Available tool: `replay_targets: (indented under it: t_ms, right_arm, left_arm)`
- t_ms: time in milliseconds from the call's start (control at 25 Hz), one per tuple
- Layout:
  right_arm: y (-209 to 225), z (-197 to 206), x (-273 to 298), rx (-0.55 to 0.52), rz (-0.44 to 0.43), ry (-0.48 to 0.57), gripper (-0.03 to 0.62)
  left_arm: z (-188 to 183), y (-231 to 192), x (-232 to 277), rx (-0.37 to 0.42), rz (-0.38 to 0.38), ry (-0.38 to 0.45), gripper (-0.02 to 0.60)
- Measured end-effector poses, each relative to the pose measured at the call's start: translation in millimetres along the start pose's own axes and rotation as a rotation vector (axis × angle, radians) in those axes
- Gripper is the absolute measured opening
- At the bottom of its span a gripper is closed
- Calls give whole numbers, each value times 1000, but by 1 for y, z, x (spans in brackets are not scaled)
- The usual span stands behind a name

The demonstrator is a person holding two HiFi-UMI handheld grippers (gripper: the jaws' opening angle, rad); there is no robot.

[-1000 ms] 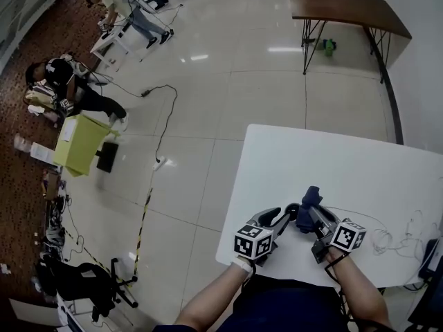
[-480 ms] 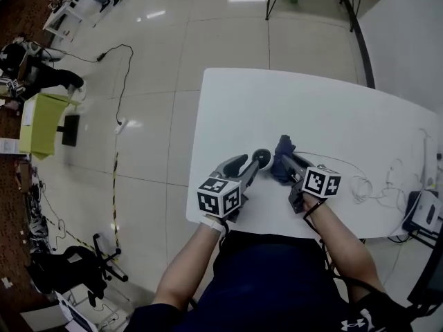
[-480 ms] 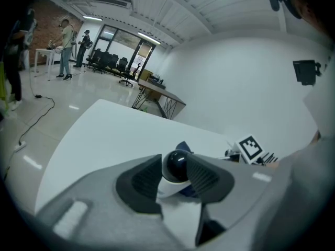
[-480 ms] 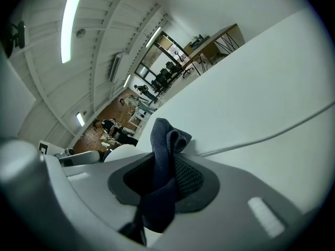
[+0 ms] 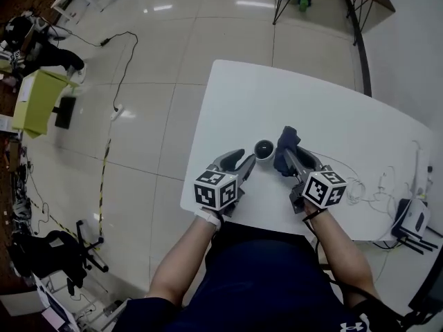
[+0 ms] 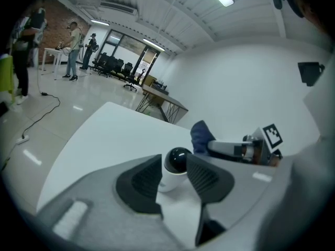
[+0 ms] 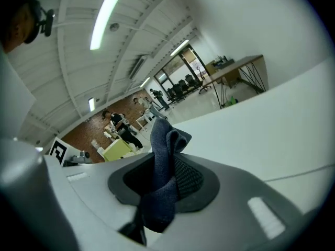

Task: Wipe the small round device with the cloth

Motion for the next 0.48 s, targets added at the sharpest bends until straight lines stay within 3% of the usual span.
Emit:
replay_targets:
  t_ms: [160, 400, 480]
  right_arm:
    - [-37, -2, 0, -333, 61, -31, 104]
    - [-79, 17, 6, -1029, 199, -122, 106]
    - [-86, 35, 12, -1198, 217, -164, 106]
  left_arm:
    - [3, -4, -14, -20, -13, 22, 146]
    - [8, -15, -32, -53, -48, 60, 146]
    - [10, -22, -39, -68, -62, 67, 146]
Point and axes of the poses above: the fingertips, and each gripper's own axes: x forward along the fingers, y to its right, z out of its underside, the point moved 1 cm from there along -x, backward along the fingers, and after that the axes turned 5 degrees about -y, right-handed, at the moved point
